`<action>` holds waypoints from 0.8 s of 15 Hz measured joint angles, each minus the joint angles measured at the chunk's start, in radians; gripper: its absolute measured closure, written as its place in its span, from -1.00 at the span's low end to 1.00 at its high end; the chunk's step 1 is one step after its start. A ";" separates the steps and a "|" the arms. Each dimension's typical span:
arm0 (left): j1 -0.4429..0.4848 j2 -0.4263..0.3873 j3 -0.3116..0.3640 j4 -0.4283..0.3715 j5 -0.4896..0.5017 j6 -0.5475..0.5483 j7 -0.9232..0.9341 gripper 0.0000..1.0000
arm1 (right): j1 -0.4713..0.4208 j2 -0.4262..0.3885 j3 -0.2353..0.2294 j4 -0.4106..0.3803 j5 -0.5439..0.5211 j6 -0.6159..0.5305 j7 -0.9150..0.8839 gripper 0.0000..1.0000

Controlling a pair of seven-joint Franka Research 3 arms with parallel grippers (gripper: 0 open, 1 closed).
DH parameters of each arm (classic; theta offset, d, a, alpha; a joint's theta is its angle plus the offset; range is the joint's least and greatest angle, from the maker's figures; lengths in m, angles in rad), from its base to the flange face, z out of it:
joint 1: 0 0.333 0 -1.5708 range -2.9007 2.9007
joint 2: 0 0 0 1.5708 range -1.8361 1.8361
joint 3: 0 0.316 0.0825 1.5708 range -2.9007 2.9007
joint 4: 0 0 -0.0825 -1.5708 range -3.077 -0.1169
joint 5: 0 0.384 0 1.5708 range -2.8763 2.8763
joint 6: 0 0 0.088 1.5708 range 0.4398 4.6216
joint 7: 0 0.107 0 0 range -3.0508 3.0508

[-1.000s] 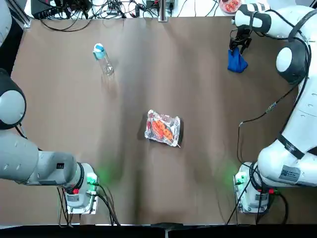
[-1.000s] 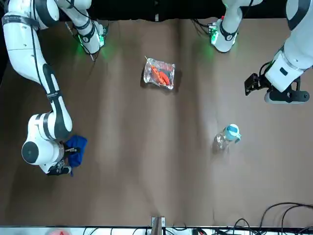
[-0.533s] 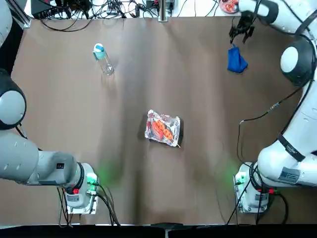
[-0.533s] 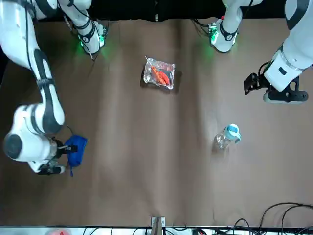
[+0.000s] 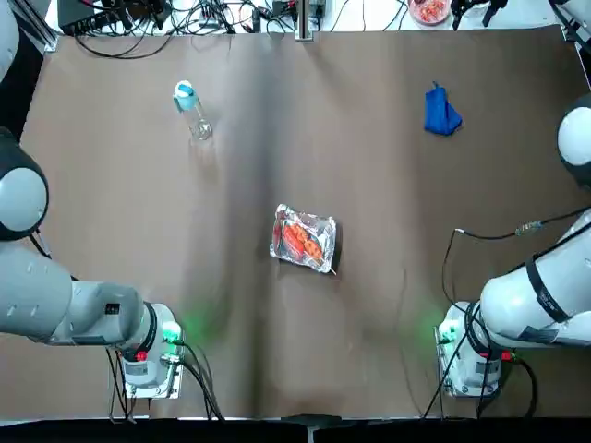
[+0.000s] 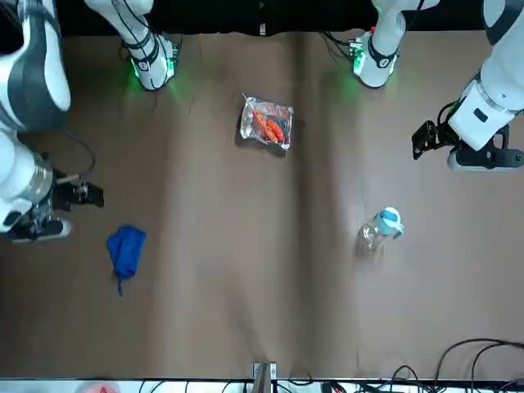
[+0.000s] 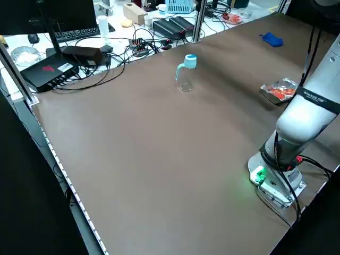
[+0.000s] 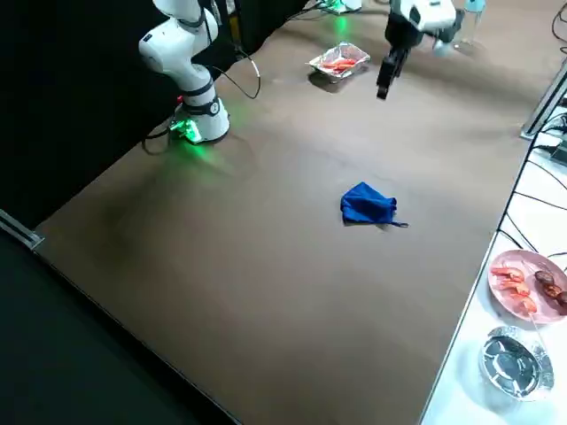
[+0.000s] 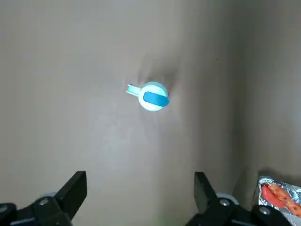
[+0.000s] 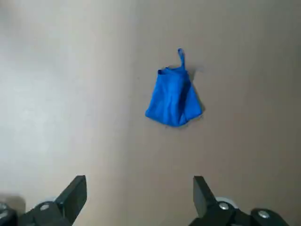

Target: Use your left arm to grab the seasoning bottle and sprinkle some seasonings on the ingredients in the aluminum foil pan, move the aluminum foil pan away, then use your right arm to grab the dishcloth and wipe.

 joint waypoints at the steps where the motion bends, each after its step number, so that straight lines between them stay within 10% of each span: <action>1: 0.000 0.000 0.001 0.001 0.000 0.000 0.000 -1.00 | 0.012 -0.021 0.000 -0.003 0.001 -0.016 0.000 -0.99; 12: 0.001 -0.002 0.003 0.003 0.000 -0.002 0.000 -1.00 | 0.031 -0.365 -0.003 -0.312 0.040 -0.009 -0.021 -1.00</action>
